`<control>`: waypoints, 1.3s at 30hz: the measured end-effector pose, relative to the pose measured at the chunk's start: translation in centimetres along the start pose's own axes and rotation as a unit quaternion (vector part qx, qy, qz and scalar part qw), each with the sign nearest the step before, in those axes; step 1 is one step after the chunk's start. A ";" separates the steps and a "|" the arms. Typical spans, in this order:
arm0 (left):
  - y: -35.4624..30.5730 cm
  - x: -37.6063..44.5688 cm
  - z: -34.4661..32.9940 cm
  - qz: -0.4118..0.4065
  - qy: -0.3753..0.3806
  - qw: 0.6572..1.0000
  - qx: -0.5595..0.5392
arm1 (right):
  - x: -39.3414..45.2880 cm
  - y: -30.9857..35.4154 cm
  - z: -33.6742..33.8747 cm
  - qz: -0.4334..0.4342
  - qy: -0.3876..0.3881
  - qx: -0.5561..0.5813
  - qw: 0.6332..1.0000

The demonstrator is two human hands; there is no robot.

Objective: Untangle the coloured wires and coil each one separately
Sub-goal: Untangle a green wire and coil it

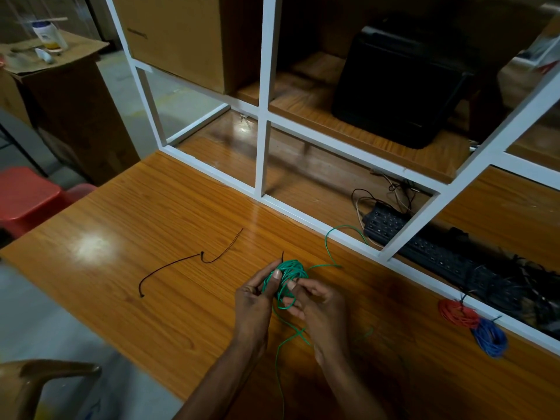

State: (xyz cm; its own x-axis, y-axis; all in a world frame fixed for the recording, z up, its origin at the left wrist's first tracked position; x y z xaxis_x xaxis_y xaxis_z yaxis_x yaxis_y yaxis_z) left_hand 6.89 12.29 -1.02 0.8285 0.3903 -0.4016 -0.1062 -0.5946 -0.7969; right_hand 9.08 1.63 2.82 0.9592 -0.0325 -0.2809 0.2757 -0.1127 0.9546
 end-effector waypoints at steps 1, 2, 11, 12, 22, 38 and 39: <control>0.1 -0.1 -0.1 -0.004 -0.001 1.000 0.009 | 0.0 0.0 0.0 0.003 -0.005 0.005 1.000; 0.1 -0.2 -0.2 -0.009 -0.001 1.000 0.017 | 0.0 -0.1 0.0 0.008 -0.008 0.007 1.000; 0.2 -0.4 -0.4 0.028 -0.007 1.000 0.008 | -0.1 -1.3 -0.5 -0.006 -0.062 0.096 0.993; 0.1 -0.3 -0.3 0.030 -0.005 0.999 0.013 | 0.0 -1.5 -0.5 -0.030 -0.072 0.133 0.988; 0.5 -1.0 -0.8 0.017 0.022 0.996 0.082 | 0.1 -2.5 0.0 -0.079 -0.180 0.229 0.953; -0.2 -2.0 -1.4 0.036 0.060 0.996 0.046 | -0.4 -2.0 0.0 0.090 -0.176 -0.025 0.980; -0.2 -2.0 -1.4 0.037 0.069 0.996 0.039 | -0.4 -1.9 0.0 0.092 -0.174 -0.025 0.980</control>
State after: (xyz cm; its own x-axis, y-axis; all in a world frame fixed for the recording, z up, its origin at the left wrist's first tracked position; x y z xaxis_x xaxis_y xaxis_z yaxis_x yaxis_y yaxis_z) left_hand 6.02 10.68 0.56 0.8833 0.2441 -0.4002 -0.2083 -0.5604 -0.8016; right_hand 8.12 1.84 1.11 0.9159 -0.3853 -0.1127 0.1117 -0.0249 0.9934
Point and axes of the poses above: each hand's wrist, its own x-axis towards the middle knuckle, its own z-axis out of the back of the hand, y = z × x, the point moved 1 cm from there along x, towards the middle knuckle, and after that the axes turned 7 degrees about z, right-handed, at the moved point
